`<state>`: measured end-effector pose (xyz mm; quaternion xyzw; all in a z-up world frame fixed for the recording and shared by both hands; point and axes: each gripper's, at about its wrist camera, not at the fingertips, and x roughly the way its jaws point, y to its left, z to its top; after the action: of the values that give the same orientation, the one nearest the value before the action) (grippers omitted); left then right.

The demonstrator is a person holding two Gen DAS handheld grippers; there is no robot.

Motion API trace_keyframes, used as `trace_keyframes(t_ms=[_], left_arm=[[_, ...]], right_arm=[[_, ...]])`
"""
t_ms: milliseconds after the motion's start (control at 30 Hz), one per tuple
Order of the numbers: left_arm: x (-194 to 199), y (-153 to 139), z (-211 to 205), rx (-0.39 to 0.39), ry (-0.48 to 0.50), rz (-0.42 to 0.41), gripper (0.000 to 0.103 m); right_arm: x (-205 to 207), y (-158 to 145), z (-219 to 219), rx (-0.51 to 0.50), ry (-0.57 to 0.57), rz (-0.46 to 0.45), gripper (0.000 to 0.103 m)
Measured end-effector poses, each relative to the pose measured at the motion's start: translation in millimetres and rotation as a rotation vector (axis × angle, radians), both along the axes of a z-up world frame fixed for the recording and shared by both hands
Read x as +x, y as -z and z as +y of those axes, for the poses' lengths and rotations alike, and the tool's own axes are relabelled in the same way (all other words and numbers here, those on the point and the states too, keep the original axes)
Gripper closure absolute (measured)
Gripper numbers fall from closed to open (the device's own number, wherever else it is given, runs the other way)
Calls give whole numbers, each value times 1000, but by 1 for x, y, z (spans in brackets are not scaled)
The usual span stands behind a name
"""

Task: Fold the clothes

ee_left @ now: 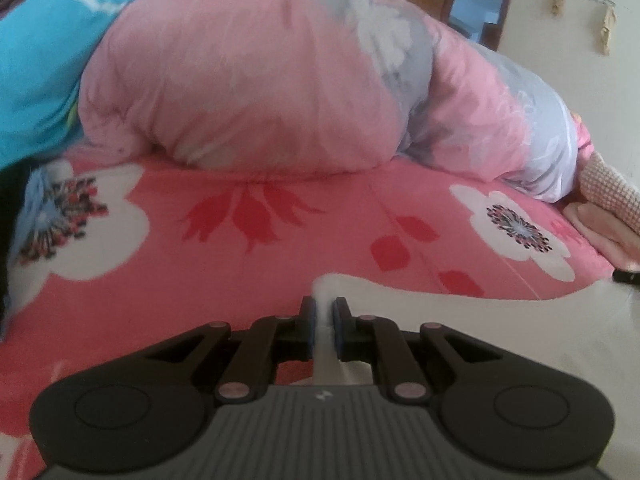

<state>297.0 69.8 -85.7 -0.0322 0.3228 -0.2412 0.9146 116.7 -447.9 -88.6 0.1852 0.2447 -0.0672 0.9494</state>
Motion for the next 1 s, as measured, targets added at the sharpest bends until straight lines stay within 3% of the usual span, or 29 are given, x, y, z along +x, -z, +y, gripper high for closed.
trace_keyframes(t_ms=[33, 267, 300, 367, 433, 533, 767, 1000], left_arm=[[1, 0, 2, -10, -2, 2, 93], [8, 5, 4, -22, -3, 63, 89], [9, 6, 7, -33, -13, 78, 85], [12, 6, 13, -53, -43, 104, 61], [9, 1, 24, -72, -90, 106, 53], [-3, -15, 47, -150, -135, 111, 51], [-82, -54, 102, -259, -165, 65, 46], [-170, -40, 152, -315, -154, 128, 47]], right_arm=[[2, 3, -2, -2, 12, 11, 103], [-5, 6, -24, 66, 76, -1, 103], [-6, 8, -24, 71, 75, 5, 103], [-10, 9, -24, 93, 79, 9, 103], [-16, 9, -23, 119, 83, 8, 103], [-31, 0, -19, 151, 80, -8, 103], [-79, -46, 22, 172, -34, -67, 101], [-107, -64, 100, 229, -268, -45, 100]])
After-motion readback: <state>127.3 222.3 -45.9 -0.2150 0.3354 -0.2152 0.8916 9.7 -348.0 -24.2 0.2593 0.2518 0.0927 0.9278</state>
